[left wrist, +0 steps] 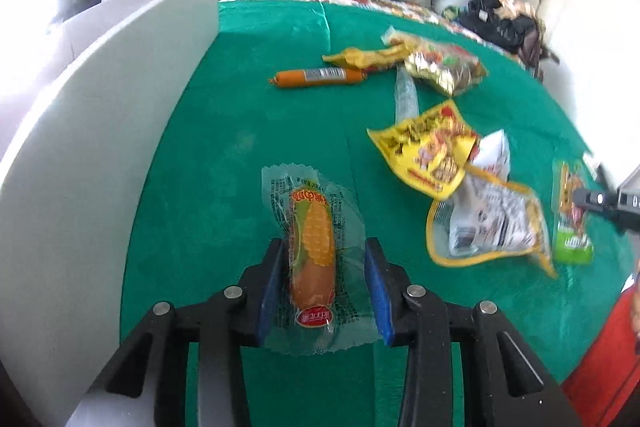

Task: Organize snacks
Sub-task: 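Lift both held packs and carry them over the white cardboard box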

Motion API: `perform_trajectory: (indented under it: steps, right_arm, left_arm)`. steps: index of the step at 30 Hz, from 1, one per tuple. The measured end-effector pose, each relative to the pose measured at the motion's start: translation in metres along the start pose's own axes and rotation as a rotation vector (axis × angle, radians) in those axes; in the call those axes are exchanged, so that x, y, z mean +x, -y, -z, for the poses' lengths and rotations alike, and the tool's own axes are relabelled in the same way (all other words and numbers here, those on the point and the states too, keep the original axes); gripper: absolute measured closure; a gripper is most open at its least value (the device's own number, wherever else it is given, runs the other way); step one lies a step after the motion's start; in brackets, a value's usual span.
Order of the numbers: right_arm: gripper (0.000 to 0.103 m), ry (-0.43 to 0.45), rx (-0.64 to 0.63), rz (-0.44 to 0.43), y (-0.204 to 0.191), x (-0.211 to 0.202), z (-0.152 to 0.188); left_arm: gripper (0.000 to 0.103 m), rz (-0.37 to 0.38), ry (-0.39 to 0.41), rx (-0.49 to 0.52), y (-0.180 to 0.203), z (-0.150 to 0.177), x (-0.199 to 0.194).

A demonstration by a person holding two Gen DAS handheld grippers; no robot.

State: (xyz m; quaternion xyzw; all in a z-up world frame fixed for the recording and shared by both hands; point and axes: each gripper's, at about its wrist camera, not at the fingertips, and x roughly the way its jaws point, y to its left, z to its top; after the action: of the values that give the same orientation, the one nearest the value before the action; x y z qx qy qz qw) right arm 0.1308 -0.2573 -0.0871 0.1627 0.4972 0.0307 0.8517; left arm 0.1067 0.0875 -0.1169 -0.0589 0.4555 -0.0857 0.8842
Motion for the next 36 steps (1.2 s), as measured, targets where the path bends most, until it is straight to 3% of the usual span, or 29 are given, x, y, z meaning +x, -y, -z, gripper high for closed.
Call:
perform_trajectory:
  steps: [9, 16, 26, 31, 36]
  right_arm:
    - [0.074, 0.099, 0.044, -0.085, 0.011, -0.047, 0.009]
    - [0.074, 0.167, 0.05, -0.165, -0.017, -0.068, -0.001]
    - [0.074, 0.215, -0.039, -0.32, -0.084, -0.1, -0.015]
    - [0.074, 0.195, -0.141, -0.432, -0.151, -0.107, -0.018]
    - [0.074, 0.132, -0.299, -0.582, -0.257, -0.102, -0.007]
  left_arm:
    - [0.065, 0.111, 0.052, -0.082, -0.004, -0.01, -0.029]
    - [0.064, 0.196, 0.135, -0.118, -0.003, -0.022, -0.07]
    - [0.064, 0.247, 0.21, -0.195, -0.029, -0.027, -0.119]
    - [0.064, 0.203, 0.282, -0.253, -0.075, -0.027, -0.165]
    - [0.064, 0.057, 0.325, -0.327, -0.149, -0.031, -0.205]
